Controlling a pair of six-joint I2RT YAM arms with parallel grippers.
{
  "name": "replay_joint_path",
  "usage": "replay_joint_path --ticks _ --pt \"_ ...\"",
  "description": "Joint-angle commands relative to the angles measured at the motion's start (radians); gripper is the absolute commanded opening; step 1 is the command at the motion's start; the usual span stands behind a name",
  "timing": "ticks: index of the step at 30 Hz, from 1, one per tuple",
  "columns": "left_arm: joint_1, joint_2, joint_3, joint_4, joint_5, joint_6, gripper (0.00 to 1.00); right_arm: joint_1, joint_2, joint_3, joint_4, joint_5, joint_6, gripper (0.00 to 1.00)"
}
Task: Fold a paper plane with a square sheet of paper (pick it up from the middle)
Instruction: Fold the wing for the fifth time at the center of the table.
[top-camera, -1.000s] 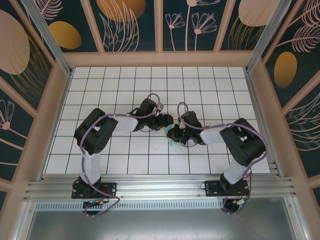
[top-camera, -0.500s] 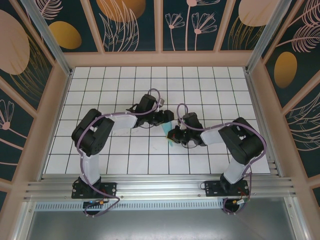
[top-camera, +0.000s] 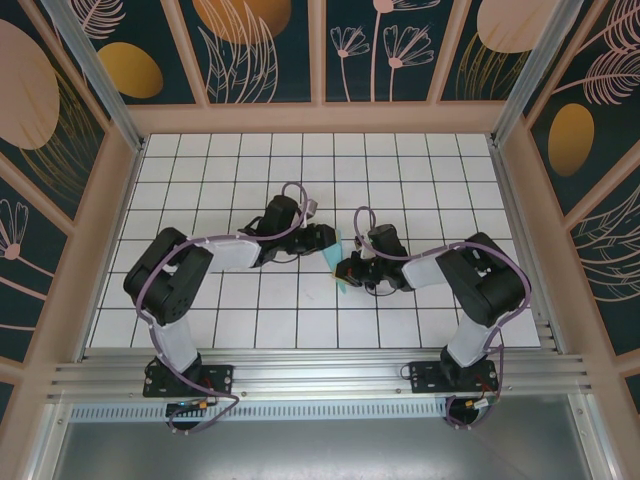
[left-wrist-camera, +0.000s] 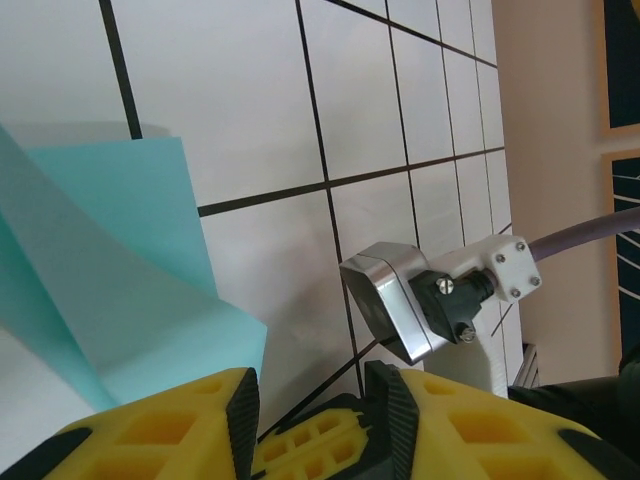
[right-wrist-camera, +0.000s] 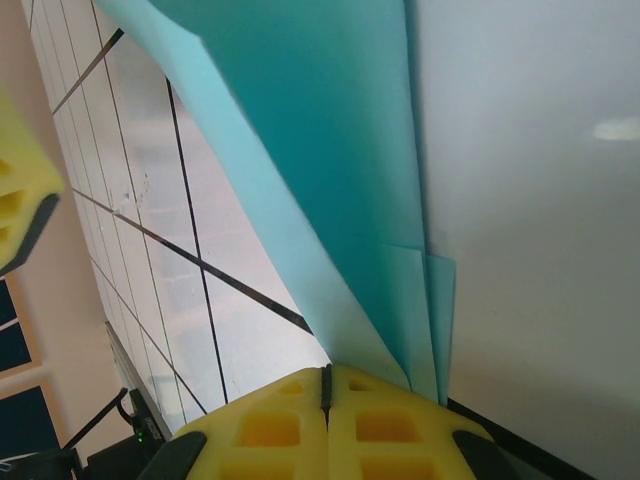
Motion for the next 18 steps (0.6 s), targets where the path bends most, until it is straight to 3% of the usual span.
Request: replay_joint_path --ticks 1,18 --pt "-0.001 0.035 0.010 0.066 0.024 -0.004 0.41 -0.003 0.064 -0.041 -0.175 0.053 -0.038 0.00" --pt "0.007 0.179 0.126 -0.036 -0.109 0.079 0.40 -0.003 0.065 -0.057 -0.236 0.039 -0.077 0.00"
